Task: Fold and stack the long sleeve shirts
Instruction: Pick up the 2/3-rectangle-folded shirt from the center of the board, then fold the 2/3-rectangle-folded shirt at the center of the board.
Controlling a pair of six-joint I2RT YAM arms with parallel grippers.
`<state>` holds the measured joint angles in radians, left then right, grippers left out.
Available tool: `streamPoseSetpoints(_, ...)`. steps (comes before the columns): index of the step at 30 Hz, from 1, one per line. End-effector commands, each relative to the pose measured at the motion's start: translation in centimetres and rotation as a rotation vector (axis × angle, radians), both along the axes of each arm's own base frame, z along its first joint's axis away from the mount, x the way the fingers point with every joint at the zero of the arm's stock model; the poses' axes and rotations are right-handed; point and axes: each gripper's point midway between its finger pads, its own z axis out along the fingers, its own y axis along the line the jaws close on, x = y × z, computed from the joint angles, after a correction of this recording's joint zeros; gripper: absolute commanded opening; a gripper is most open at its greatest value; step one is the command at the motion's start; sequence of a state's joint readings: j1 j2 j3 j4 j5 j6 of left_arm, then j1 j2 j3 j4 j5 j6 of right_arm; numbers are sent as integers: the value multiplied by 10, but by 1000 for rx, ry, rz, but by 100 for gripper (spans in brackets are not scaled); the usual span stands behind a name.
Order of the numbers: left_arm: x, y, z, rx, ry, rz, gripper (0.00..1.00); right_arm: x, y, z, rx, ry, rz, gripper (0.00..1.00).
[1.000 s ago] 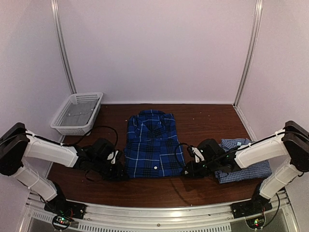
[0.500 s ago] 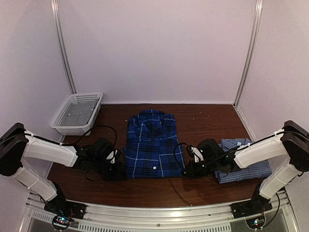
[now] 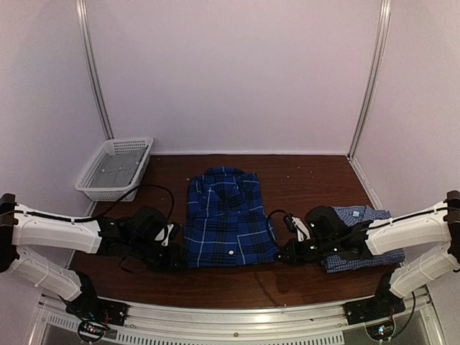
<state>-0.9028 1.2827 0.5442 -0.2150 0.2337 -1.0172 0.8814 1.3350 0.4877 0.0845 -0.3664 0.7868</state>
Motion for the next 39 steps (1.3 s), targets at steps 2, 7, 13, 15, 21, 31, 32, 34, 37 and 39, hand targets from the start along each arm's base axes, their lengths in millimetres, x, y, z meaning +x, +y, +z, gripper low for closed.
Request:
streamPoseSetpoints(2, -25, 9, 11, 40, 1, -4, 0, -20, -7, 15, 6, 5, 6, 0)
streamPoseSetpoints(7, -24, 1, 46, -10, -39, -10, 0, -17, -6, 56, 46, -54, 7, 0)
streamPoseSetpoints(13, 30, -13, 103, -122, -108, -15, 0, 32, 13, 104, 100, -107, 16, 0)
streamPoseSetpoints(15, 67, -11, 116, -182, -131, -12, 0, 63, 21, 120, 142, -135, 28, 0)
streamPoseSetpoints(21, 224, 13, 111, -219, -217, 44, 0, 212, 30, 126, 198, -185, -73, 0)
streamPoseSetpoints(31, 366, -5, 14, -218, -163, 133, 0, 341, 44, 22, 181, -85, -186, 0)
streamPoseSetpoints(32, 366, -7, 10, -227, -155, 138, 0, 341, 44, 15, 176, -72, -189, 0)
streamPoseSetpoints(34, 359, -9, 5, -227, -142, 138, 0, 334, 45, 5, 159, -59, -179, 0)
streamPoseSetpoints(37, 333, -11, 0, -216, -125, 128, 0, 314, 43, -4, 124, -49, -157, 0)
streamPoseSetpoints(39, 312, -9, -2, -227, -114, 131, 0, 296, 40, -6, 116, -48, -138, 0)
